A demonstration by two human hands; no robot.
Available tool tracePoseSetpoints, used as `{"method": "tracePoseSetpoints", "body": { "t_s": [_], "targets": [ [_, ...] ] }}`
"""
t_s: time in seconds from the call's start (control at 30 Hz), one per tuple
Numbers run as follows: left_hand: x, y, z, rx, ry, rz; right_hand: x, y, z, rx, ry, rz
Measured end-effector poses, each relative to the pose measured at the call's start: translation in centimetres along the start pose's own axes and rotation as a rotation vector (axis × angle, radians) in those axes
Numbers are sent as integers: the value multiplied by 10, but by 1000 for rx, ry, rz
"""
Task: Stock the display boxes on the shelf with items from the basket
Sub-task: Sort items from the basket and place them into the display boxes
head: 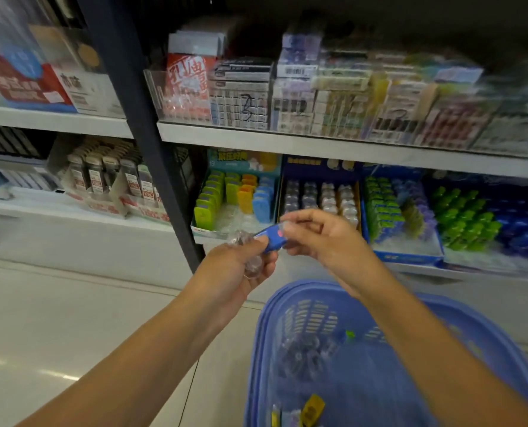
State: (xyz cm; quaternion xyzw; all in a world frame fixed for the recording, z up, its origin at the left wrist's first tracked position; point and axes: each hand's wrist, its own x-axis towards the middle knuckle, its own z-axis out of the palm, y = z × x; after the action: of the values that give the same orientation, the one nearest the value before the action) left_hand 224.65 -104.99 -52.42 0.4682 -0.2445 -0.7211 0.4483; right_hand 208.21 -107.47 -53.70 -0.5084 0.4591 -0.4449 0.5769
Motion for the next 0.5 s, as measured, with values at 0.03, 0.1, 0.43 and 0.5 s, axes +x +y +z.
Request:
{"method": "tracePoseSetpoints", "body": {
  "t_s": [0.03,0.1,0.43,0.5],
  "targets": [
    [0,-4,8,22,-16,-4,-9,4,-5,24,42,-13],
    [1,-10,24,52,-35,-12,-19,11,-16,122,144,-11],
    [12,-14,43,-51,101,-43,-1,14,-84,-433,464,-188],
    [15,-13,38,-72,138,-38,8,18,-78,-568,398,-222]
  ]
}}
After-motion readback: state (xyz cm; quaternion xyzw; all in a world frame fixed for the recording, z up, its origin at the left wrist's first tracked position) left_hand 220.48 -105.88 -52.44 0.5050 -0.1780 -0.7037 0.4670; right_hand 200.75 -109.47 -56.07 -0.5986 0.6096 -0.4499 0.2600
